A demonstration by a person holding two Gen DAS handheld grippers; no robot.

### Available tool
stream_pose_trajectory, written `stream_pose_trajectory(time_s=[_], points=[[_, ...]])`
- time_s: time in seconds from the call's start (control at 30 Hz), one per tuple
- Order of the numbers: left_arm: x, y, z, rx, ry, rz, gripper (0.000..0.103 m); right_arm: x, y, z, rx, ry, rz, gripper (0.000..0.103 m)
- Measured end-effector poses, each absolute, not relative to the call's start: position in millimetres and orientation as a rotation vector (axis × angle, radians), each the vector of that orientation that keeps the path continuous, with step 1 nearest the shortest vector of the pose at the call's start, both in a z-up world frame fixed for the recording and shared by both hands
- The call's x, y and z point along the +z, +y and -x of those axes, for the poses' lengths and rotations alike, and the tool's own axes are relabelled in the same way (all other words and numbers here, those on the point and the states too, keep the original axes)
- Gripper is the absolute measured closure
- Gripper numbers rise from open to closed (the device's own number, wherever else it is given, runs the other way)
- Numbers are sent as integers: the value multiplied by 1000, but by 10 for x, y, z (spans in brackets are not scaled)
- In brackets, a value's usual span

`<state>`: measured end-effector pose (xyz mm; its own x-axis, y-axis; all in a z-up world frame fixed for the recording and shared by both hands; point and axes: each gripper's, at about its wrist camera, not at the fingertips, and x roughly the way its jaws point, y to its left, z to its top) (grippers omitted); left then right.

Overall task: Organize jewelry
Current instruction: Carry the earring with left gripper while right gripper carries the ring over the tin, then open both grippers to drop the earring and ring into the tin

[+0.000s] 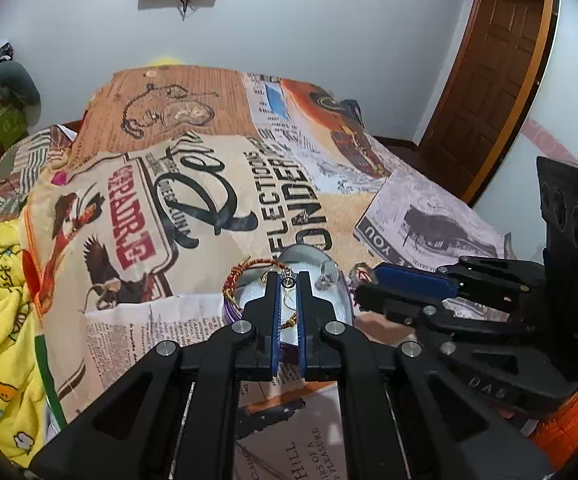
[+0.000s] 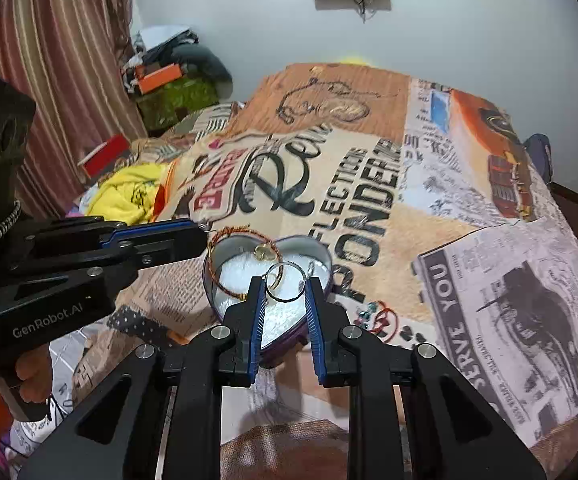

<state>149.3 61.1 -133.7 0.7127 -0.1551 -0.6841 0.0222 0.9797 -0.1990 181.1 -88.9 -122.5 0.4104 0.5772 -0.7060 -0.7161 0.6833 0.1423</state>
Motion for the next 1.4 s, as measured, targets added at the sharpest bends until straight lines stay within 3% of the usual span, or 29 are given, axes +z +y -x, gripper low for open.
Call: stream_pose_trajectory(time_s=[0.57,1.0,1.2,1.4], points=[[-1540,676,-1633,-85,826,175,98,-1418,-723,-1821,837,849,279,85],[-1490,767,-1525,-46,819,180,84,-1427,-675,-1767,829,854,310,84],[-1397,805,-1460,-26,797,187,76,-1332,-730,-1741,809,825,304,73],[-1311,739,-1409,-29,790,176,75,-1211,-876,-1736,776,789,278,72]])
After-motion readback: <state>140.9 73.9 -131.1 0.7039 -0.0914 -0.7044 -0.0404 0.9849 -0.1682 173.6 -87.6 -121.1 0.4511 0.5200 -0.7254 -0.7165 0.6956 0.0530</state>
